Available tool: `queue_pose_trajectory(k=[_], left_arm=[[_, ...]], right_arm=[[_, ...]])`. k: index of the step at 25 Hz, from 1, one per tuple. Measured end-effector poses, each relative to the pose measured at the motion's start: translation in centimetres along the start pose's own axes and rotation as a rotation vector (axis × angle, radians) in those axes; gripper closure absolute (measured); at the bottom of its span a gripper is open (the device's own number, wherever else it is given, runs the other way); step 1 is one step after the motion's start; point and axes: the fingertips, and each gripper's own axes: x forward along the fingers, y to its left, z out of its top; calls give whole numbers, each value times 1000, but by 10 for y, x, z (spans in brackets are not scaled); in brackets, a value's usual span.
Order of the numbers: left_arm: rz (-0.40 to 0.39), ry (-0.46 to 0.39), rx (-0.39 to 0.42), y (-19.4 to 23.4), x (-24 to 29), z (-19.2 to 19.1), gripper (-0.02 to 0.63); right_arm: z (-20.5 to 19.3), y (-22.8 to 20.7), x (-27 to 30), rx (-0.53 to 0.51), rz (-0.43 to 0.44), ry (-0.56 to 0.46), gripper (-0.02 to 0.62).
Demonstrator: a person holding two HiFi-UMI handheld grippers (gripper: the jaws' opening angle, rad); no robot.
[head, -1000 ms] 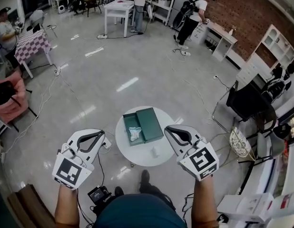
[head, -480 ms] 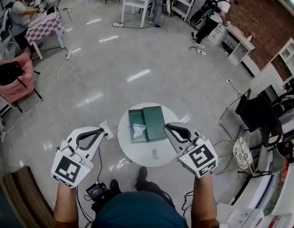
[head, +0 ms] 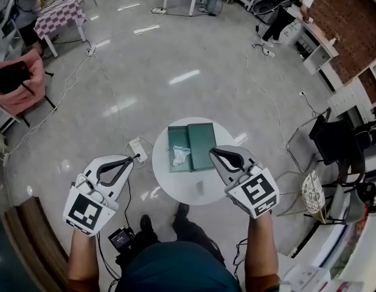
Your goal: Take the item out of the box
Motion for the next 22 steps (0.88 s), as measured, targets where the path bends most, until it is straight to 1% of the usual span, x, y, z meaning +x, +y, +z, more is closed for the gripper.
queue_pose_trajectory(k=[5,12,22], left_arm=[[0,24,-28,2,21,-23,588],[4,51,-70,4,44,-73,587],[-4,90,-119,21,84,-144,588]], right_arm=[[-25,-11,26,3,32,19,555],[-67,-10,73,20,79,57,555],[-127,-17,152,46,145,118,555]])
